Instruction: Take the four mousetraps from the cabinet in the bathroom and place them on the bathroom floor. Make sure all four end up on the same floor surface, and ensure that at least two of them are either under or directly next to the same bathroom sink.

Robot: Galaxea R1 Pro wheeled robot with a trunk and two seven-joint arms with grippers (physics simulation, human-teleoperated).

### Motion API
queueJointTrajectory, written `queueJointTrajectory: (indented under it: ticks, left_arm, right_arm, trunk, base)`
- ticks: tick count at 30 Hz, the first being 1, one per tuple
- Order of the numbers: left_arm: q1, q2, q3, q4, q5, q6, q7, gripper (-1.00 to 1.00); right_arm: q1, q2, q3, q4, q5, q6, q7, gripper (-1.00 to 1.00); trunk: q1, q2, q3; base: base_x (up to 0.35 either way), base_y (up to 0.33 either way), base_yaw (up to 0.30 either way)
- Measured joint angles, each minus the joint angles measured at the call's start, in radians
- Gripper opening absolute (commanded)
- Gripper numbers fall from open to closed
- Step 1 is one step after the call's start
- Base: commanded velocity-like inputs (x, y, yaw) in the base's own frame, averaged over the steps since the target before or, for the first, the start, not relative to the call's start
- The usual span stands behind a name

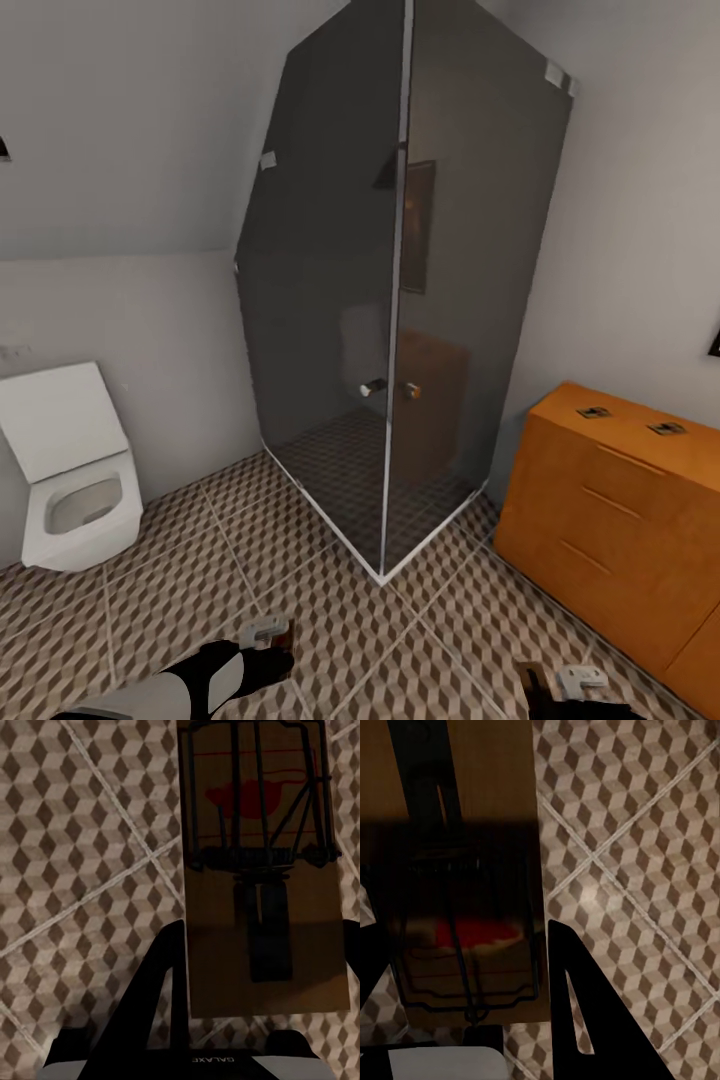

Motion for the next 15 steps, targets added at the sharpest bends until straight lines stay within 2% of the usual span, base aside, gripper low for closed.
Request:
queueJointTrajectory:
  ticks: [15]
  left_arm:
    - [0.000, 0.003, 0.000, 0.000, 0.000, -0.001, 0.000, -1.00]
  right_arm:
    - [0.000, 0.000, 0.000, 0.001, 0.000, 0.000, 0.000, -1.00]
  trunk:
    - [0.000, 0.000, 0.007]
  base:
    - [0.000, 0.000, 0.285]
